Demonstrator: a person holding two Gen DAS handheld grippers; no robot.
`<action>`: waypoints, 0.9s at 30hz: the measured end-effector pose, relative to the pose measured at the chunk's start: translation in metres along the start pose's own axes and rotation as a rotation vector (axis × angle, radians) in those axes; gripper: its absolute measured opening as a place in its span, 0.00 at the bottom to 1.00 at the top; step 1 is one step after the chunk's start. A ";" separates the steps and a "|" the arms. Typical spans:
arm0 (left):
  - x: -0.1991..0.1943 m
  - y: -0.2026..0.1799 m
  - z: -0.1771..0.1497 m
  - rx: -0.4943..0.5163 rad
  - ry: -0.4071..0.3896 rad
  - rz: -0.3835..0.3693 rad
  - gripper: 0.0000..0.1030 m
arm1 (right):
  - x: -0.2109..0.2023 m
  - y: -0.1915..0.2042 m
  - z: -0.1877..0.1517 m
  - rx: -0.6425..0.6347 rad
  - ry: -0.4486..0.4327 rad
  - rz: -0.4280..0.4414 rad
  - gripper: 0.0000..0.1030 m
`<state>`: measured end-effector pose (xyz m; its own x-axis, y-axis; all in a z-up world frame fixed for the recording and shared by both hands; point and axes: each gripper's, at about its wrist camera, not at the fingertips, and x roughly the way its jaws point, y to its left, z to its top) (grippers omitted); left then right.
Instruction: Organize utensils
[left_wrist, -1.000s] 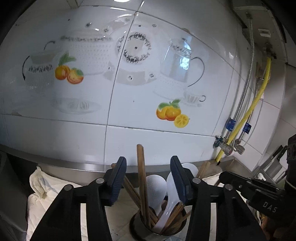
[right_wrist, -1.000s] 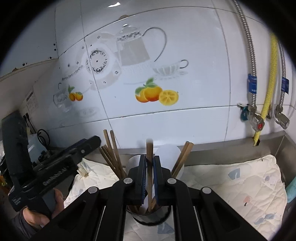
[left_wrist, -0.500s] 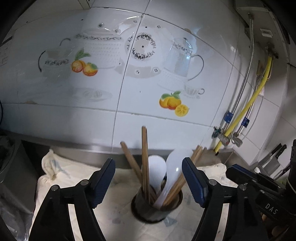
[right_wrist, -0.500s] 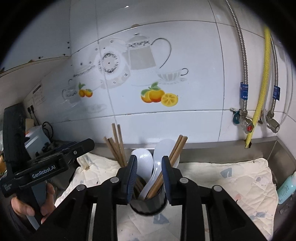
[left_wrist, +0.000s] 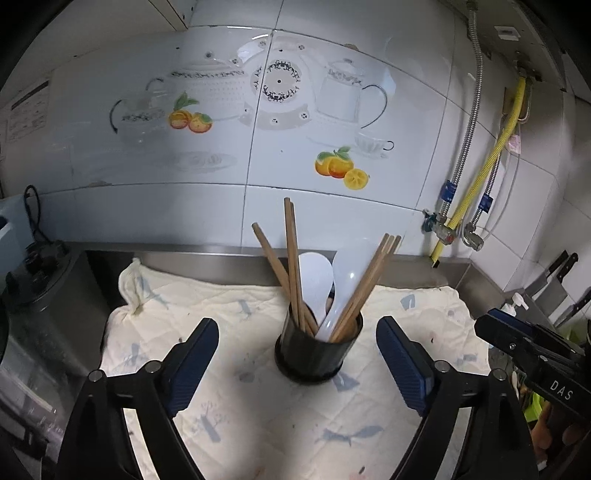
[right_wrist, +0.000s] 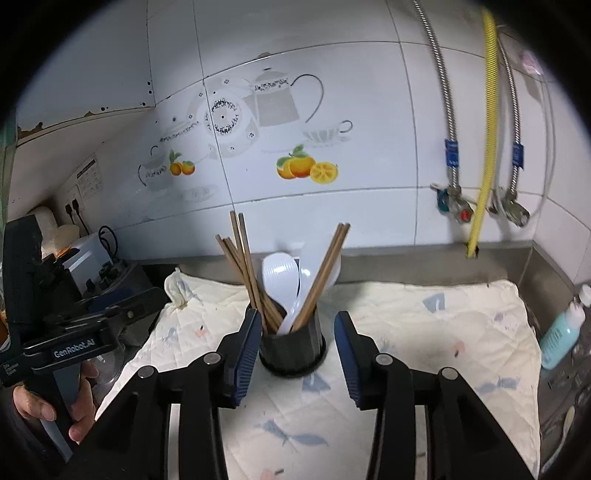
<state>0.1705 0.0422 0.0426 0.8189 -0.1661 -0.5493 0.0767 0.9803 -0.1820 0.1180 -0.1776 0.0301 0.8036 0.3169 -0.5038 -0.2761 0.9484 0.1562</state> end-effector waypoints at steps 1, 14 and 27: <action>-0.005 0.000 -0.004 0.001 0.001 0.007 0.92 | -0.004 0.001 -0.003 -0.005 0.001 -0.006 0.47; -0.059 -0.011 -0.053 0.077 0.010 0.082 1.00 | -0.026 0.014 -0.042 -0.044 0.064 -0.007 0.55; -0.083 0.008 -0.078 0.023 0.050 0.114 1.00 | -0.052 0.016 -0.059 -0.043 0.072 -0.005 0.57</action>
<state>0.0587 0.0552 0.0234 0.7939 -0.0578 -0.6053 -0.0022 0.9952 -0.0978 0.0410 -0.1798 0.0090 0.7654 0.3089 -0.5645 -0.2959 0.9480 0.1176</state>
